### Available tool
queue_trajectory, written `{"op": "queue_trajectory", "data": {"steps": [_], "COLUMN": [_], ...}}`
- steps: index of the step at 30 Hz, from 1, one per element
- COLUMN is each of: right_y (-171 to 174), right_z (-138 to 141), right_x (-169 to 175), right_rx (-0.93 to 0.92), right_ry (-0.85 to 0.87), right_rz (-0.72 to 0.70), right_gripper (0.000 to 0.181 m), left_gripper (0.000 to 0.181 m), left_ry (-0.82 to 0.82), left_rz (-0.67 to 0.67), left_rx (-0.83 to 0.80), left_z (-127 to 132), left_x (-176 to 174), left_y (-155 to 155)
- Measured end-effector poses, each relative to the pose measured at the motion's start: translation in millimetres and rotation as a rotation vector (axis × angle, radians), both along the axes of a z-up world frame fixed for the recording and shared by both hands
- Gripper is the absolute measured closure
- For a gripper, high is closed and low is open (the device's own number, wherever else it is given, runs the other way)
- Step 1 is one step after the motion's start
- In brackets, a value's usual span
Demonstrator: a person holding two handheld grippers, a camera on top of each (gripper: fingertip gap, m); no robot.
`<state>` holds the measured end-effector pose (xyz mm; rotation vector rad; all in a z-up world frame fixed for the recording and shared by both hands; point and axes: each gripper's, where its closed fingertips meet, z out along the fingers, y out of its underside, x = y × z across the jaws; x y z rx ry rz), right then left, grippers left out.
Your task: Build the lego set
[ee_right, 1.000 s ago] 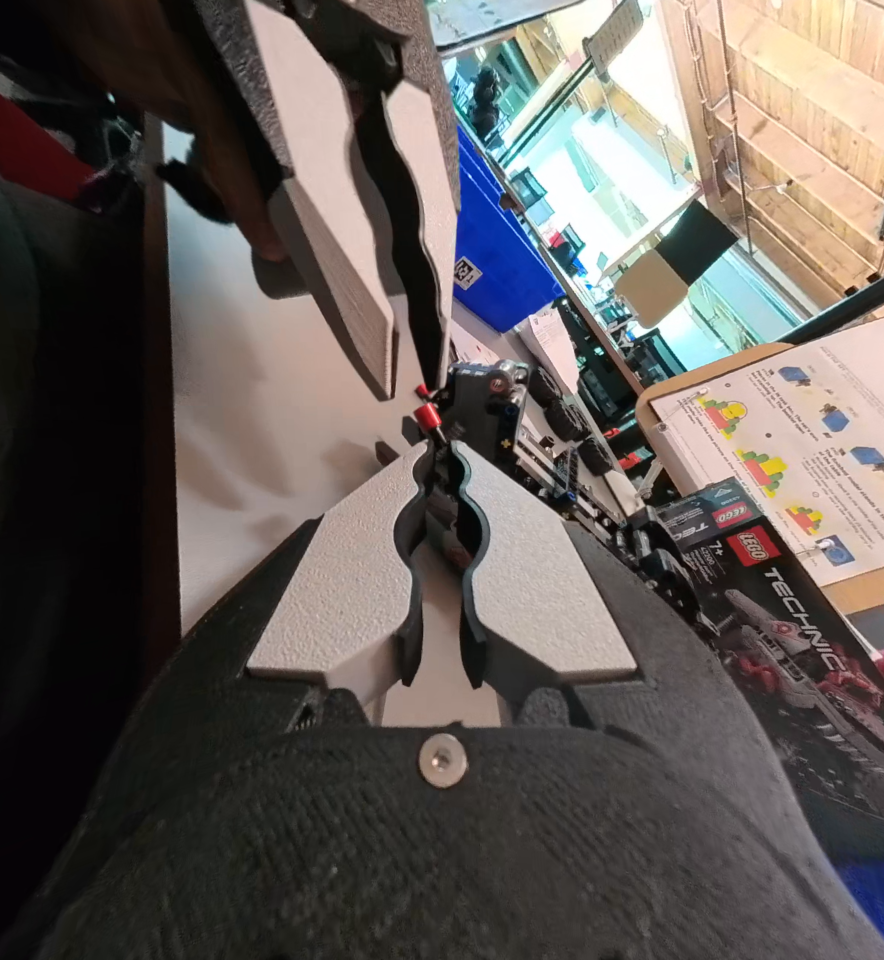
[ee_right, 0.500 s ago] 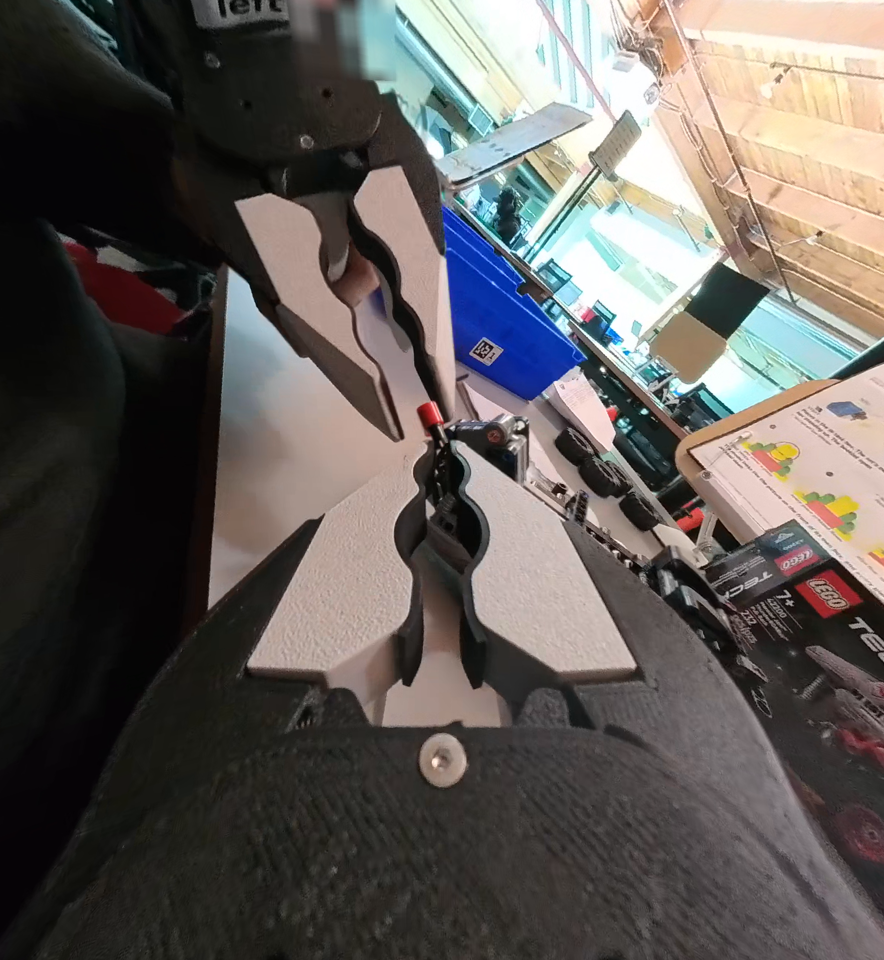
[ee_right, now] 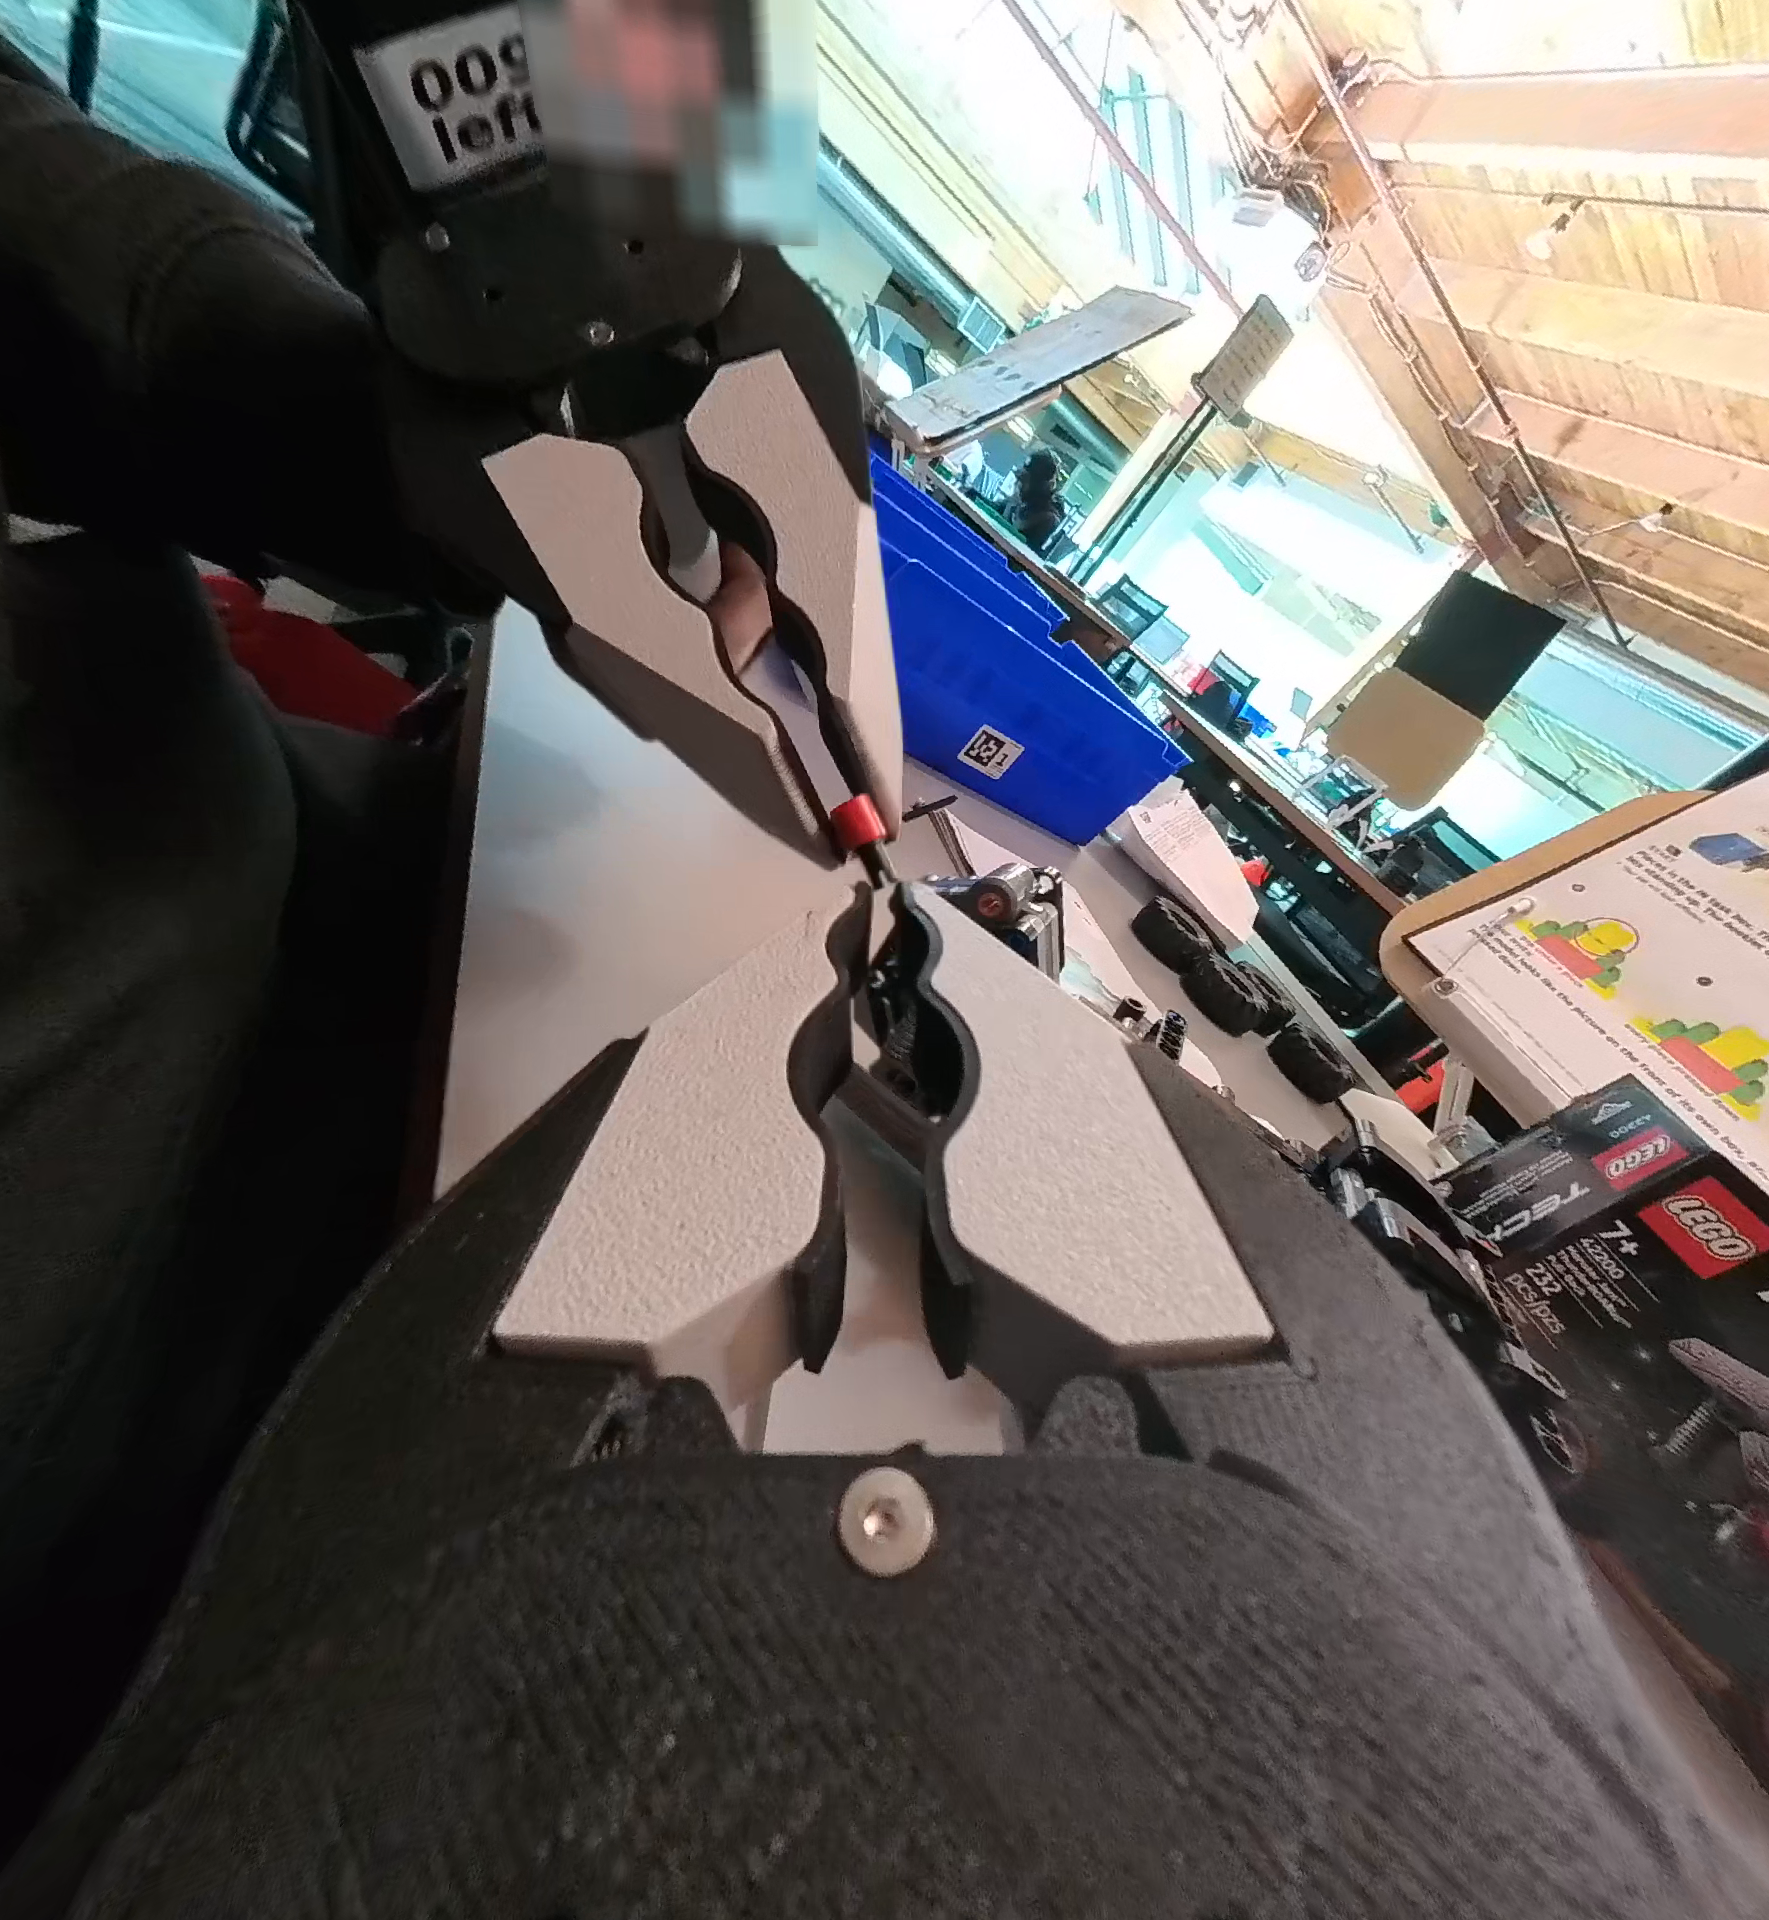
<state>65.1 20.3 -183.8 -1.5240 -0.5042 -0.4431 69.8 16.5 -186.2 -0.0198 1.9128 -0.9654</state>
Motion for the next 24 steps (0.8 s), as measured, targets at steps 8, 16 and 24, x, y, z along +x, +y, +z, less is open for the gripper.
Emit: {"op": "queue_trajectory", "data": {"steps": [8, 16, 24], "right_y": [-7, 1, -2], "right_z": [2, -14, -16], "right_x": [11, 10, 19], "right_rx": [-0.069, -0.188, -0.205], "right_ry": [-0.166, -0.431, -0.478], "right_rz": [-0.155, -0.260, -0.321], "right_gripper": [0.159, 0.164, 0.175], "left_gripper": [0.177, 0.177, 0.177], "left_ry": [-0.083, -0.087, -0.111], "left_rz": [0.263, 0.271, 0.276], "left_rx": [0.433, 0.554, 0.604], "left_z": [-12, -16, -20], "left_x": [21, 22, 25], "left_y": [28, 13, 10]}}
